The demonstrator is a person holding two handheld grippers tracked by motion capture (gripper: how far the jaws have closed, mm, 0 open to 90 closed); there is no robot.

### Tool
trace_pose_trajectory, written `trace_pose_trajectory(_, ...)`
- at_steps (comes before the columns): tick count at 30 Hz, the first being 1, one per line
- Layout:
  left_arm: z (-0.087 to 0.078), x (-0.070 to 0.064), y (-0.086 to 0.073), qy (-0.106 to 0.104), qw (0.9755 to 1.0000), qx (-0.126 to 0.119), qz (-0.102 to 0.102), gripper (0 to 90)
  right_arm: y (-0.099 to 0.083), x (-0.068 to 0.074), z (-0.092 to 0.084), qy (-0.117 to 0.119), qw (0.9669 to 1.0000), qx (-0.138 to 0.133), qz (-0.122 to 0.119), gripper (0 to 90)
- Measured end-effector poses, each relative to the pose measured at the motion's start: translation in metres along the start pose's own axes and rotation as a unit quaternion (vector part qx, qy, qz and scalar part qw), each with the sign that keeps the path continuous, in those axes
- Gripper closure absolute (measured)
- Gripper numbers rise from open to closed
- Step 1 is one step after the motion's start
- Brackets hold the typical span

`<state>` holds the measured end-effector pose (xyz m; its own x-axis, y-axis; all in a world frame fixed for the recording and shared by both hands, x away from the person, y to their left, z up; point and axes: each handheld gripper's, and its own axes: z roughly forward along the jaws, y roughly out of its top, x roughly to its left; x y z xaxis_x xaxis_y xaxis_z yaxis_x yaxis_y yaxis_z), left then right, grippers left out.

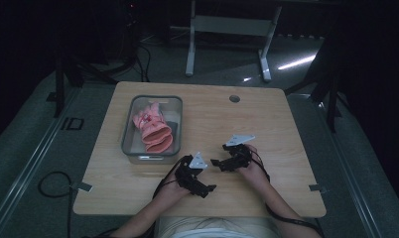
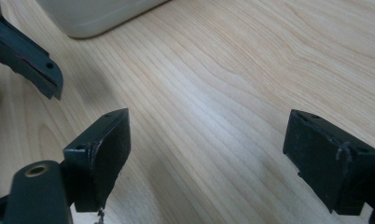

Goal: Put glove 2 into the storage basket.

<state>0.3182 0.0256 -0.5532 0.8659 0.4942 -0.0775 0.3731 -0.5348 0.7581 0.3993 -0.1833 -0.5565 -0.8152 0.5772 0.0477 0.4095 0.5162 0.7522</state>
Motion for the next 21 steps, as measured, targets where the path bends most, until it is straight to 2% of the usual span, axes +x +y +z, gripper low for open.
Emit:
trace_pose_trajectory(7, 0.005, -0.001, -0.006, 0.0, 0.9999, 0.012, 0.008, 1.7, -0.007, -0.002, 0.001, -0.017, 0.9999, -0.005, 0.002, 14.8)
trace_pose_trajectory(11, 0.005, -0.004, -0.007, 0.011, 0.9998, 0.007, 0.018, 1.7, -0.012, -0.006, -0.001, -0.027, 0.9995, -0.011, 0.011, 14.8)
trace_pose_trajectory(16, 0.005, -0.006, -0.008, 0.018, 0.9995, 0.006, 0.024, 1.7, -0.012, -0.005, -0.001, -0.029, 0.9995, -0.01, 0.003, 14.8)
trace_pose_trajectory(21, 0.005, -0.005, -0.009, 0.02, 0.9996, 0.001, 0.02, 1.7, -0.012, -0.005, -0.001, -0.028, 0.9995, -0.011, 0.002, 14.8)
